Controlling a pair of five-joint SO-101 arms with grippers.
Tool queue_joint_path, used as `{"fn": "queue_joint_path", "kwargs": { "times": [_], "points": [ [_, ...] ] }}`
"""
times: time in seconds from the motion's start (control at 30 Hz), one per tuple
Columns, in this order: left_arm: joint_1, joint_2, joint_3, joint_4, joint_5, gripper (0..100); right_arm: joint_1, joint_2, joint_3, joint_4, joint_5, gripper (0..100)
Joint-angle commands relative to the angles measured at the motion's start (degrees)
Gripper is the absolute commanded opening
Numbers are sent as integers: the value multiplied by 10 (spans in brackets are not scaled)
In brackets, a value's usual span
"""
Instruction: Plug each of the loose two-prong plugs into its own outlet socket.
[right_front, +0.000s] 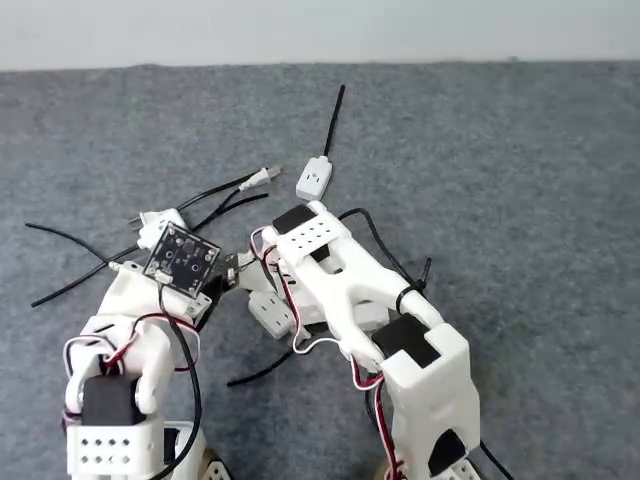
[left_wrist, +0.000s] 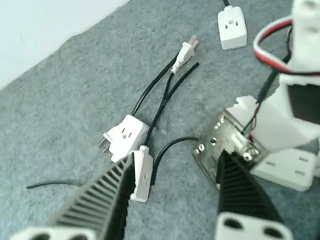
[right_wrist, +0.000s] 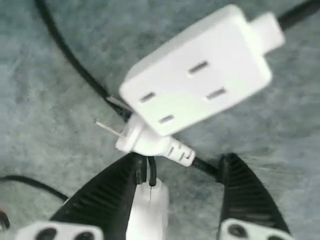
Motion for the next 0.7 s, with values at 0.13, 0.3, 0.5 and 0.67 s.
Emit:
{"fn": "queue_joint_path", "kwargs": {
  "times": [0.13, 0.3, 0.5, 0.67],
  "points": [
    [5, -4, -7, -10, -6, 254, 5, 15, -37, 15, -17, 224],
    [5, -4, -1, -11, -6, 254, 1, 16, -48, 59, 53, 223],
    [5, -4, 12, -30, -7, 254, 1, 16, -48, 152, 219, 223],
    [5, -4, 12, -30, -7, 254, -2, 16, -48, 160, 240, 223]
  ]
}}
